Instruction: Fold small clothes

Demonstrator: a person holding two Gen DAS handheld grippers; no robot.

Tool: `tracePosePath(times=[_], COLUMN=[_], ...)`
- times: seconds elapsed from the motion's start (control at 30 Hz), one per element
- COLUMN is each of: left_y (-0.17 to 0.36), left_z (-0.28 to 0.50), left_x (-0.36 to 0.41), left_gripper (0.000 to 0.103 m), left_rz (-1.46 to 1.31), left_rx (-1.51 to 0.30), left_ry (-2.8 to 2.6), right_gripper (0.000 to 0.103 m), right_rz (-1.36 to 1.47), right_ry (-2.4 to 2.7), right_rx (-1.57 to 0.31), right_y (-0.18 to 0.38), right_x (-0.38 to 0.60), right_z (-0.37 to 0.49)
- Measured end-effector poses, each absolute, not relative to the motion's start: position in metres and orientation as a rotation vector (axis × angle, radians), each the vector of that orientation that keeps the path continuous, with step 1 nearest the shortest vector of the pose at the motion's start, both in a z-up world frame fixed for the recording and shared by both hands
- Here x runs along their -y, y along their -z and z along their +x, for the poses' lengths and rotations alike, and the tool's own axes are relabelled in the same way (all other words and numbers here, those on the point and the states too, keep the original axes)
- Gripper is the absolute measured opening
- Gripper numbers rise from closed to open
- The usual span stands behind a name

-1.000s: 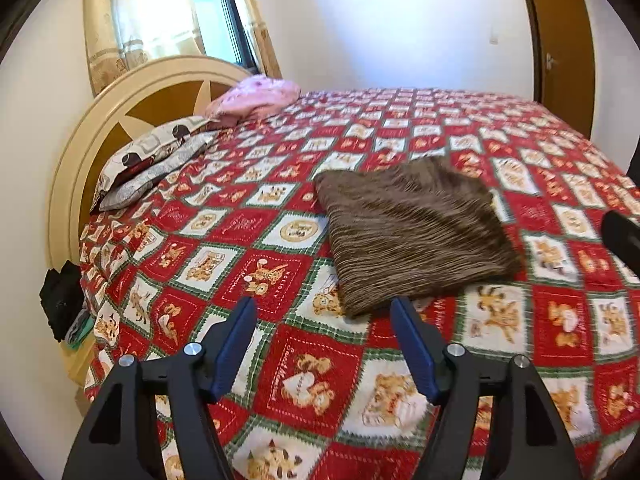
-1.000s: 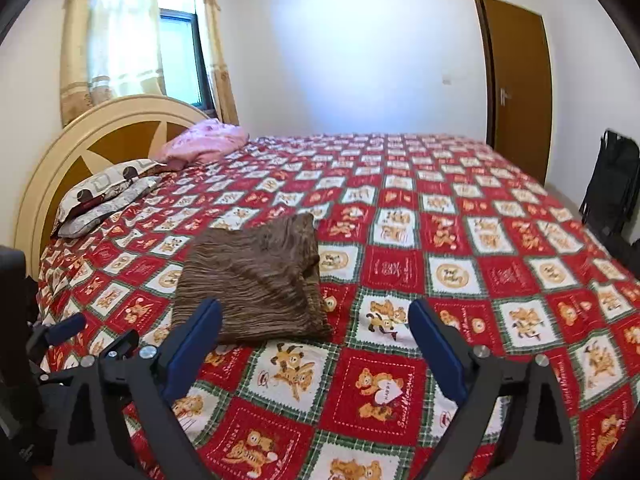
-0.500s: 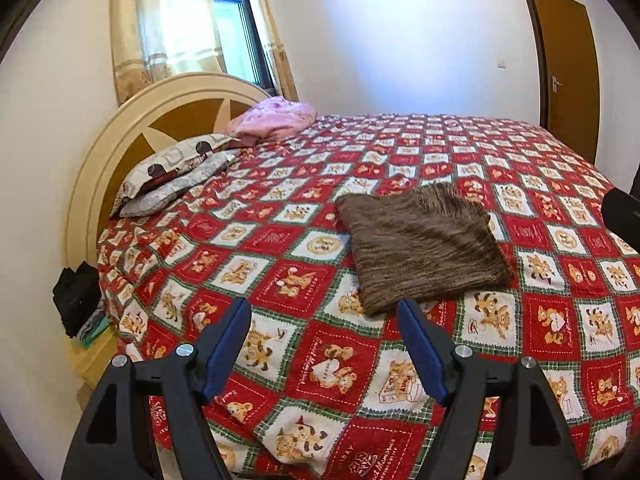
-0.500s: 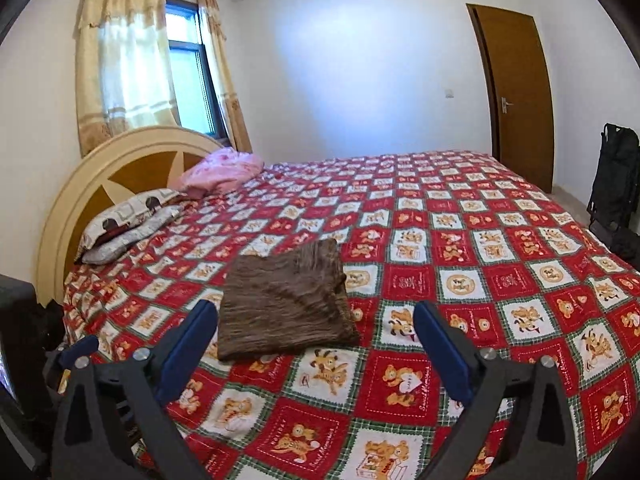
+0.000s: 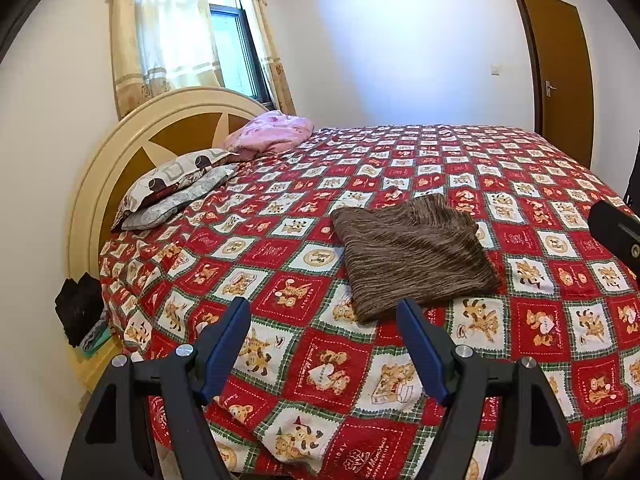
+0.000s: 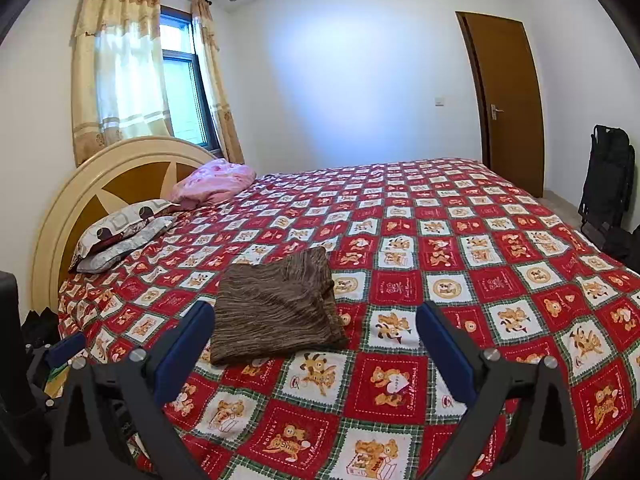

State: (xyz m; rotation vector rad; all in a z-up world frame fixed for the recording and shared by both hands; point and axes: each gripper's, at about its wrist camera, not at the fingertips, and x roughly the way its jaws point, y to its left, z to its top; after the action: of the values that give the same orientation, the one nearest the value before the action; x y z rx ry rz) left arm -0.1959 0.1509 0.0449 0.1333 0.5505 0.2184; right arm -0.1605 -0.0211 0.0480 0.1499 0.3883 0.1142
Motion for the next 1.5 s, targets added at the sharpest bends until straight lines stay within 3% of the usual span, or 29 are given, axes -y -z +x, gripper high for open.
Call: tracePosePath(times=[1.5], left_y=[-0.037], left_z=[-0.182], left_x=[-0.166], left_gripper=[0.076], left_rz=[0.063], left_rx=[-0.611], left_ry=[-0.196], right_gripper=[0.103], right_rz=[0.149], right_ry=[-0.097], right_rx=[-0.369], right_y=[-0.048], right_x=[0.029], right_z=[-0.170])
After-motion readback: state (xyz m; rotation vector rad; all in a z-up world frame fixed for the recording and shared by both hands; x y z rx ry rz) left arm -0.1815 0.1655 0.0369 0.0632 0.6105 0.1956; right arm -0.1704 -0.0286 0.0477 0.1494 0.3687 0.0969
